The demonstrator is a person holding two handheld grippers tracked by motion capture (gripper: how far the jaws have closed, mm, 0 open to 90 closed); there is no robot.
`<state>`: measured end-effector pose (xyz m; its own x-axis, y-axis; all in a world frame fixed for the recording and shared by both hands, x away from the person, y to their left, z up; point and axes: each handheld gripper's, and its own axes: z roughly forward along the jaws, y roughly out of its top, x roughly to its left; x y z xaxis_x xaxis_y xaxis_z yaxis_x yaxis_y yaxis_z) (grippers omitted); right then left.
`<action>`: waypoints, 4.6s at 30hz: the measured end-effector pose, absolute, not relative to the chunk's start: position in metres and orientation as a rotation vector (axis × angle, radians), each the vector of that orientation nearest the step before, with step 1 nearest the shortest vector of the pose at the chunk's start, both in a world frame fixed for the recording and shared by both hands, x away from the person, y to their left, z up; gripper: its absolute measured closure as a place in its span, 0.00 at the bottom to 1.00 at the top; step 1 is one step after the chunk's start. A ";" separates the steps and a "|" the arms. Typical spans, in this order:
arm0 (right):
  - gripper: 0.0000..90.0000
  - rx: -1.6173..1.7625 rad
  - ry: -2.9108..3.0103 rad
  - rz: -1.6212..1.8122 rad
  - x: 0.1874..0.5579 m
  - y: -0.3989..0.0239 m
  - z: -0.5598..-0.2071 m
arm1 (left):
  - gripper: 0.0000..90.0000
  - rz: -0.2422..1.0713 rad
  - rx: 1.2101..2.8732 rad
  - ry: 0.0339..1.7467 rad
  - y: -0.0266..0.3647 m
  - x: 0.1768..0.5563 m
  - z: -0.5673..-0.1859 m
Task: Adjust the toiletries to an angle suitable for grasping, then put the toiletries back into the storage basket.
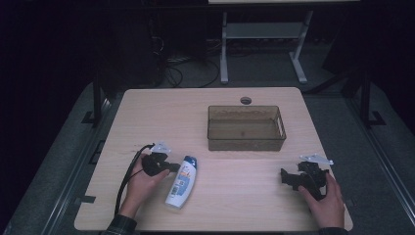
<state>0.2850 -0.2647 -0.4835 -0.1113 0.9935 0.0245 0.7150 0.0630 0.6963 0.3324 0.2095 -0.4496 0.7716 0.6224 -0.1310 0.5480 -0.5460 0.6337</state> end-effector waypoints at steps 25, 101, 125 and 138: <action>0.00 1.698 1.880 0.786 0.285 -0.265 -0.483 | 1.00 0.071 2.348 0.700 0.167 0.316 -0.449; 0.00 1.698 1.879 0.787 0.286 -0.265 -0.484 | 0.25 0.060 2.536 0.594 0.088 0.304 -0.424; 0.00 1.699 1.879 0.788 0.286 -0.265 -0.484 | 0.32 0.099 2.659 0.579 0.067 0.299 -0.447; 0.00 1.699 1.879 0.787 0.286 -0.265 -0.484 | 0.39 0.085 2.640 0.577 0.070 0.300 -0.446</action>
